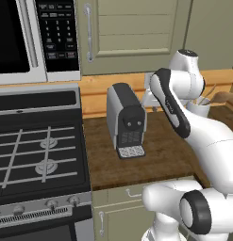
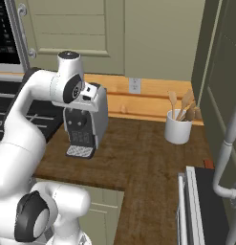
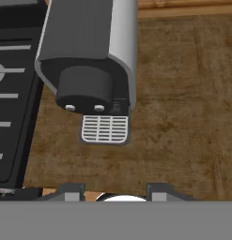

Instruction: Take a straw from the drawer in front and place it inside the glass cup on the dining counter.

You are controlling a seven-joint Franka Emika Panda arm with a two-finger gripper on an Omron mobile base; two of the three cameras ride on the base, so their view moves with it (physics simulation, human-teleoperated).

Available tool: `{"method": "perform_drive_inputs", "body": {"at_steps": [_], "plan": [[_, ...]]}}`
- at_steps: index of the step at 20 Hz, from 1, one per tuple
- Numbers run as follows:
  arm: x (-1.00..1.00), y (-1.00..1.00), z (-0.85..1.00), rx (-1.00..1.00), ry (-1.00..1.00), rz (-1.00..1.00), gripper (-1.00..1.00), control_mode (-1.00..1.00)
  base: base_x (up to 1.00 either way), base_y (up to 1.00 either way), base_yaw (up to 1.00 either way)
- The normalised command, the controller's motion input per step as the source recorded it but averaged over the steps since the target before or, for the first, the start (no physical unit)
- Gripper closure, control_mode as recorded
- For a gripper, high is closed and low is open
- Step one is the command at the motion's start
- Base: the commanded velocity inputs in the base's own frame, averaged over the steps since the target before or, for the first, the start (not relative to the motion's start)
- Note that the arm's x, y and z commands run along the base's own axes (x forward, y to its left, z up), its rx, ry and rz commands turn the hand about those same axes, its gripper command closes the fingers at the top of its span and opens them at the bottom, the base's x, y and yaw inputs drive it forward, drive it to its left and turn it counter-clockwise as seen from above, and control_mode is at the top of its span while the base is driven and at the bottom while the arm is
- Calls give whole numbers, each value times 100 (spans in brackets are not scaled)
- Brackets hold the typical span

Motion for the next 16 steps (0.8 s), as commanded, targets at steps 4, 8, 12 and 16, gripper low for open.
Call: {"method": "perform_drive_inputs", "body": {"at_steps": [4, 8, 12, 16], "plan": [[-27, 0, -13, 0, 3, -2, -100, -100, 0, 0, 0], [-67, 0, -54, 0, 1, -9, -100, -100, 0, 0, 0], [-67, 0, -56, 0, 0, -11, -100, -100, 0, 0, 0], [-54, 0, -55, 1, 0, -9, -100, -100, 0, 0, 0]]}}
